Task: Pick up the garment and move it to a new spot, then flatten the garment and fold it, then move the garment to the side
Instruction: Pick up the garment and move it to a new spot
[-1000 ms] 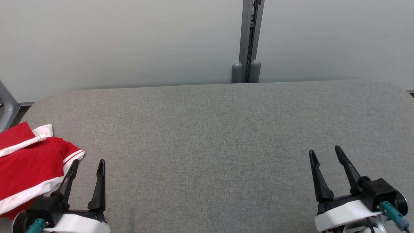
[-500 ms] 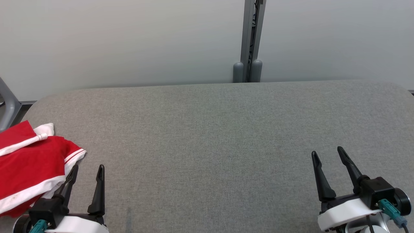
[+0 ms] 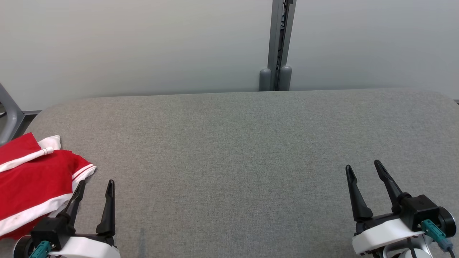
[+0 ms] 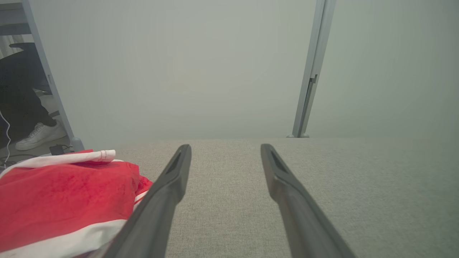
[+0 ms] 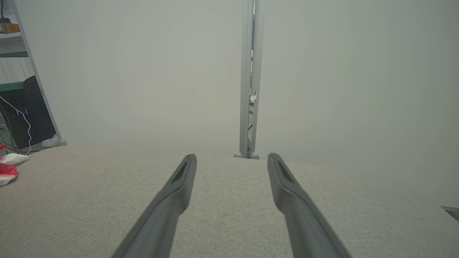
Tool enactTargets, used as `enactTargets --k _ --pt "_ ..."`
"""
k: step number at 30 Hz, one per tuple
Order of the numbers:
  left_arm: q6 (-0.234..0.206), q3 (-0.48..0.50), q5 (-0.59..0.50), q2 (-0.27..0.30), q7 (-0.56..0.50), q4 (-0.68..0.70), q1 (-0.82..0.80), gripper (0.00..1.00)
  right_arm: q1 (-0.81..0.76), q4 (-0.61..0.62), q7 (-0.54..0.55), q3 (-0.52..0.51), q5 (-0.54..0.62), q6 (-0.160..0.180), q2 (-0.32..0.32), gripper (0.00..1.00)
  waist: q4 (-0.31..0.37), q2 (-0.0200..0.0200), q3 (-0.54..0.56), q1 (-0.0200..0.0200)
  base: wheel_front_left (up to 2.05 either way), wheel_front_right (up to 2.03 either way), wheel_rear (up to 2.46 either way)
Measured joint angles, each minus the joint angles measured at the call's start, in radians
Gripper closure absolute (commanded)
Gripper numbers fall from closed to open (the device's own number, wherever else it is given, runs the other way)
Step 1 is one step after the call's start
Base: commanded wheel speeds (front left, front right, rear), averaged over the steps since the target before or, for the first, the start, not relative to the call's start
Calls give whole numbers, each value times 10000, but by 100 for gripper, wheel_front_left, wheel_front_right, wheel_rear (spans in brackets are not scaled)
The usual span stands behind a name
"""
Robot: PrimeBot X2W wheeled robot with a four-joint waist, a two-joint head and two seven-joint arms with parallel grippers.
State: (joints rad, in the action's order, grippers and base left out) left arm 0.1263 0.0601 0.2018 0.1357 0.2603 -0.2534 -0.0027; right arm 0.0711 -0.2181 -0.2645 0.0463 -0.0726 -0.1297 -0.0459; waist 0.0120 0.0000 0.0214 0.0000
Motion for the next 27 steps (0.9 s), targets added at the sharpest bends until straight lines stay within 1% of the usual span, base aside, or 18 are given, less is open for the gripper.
enactTargets --k 27 --pt "6 23 -19 -123 0 -52 -20 0 0 -27 0 54 -121 0 -2 0 -20 0 88 0 0 0 0"
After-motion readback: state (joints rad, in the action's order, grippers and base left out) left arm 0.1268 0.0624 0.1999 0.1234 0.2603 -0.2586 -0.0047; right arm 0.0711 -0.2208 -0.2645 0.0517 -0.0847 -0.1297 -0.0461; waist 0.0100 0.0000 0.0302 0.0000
